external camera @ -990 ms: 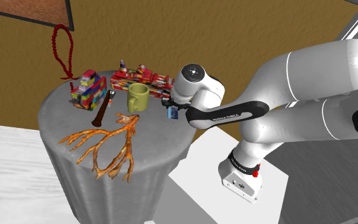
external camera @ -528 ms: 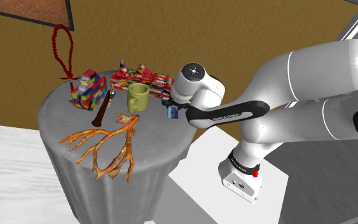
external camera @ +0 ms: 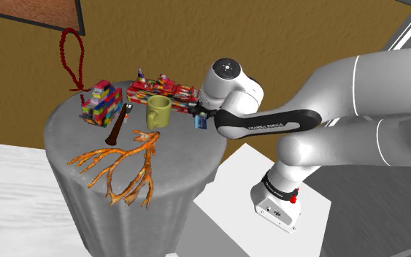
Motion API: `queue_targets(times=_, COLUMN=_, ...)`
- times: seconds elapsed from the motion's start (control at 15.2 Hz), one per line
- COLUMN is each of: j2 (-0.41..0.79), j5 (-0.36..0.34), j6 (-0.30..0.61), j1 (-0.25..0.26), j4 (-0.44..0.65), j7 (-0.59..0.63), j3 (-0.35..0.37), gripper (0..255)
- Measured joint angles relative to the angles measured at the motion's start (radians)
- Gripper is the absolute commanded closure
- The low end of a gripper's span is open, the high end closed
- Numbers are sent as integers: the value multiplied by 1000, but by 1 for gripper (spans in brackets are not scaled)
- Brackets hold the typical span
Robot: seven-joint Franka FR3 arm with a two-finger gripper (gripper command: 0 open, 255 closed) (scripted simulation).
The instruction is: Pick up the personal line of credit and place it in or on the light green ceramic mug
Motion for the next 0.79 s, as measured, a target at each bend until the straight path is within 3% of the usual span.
queue_targets(times=0.79, j2=-88, j5=6, j6=-182, j1=62, j4=88, j7=-91, j3=-127, gripper=255)
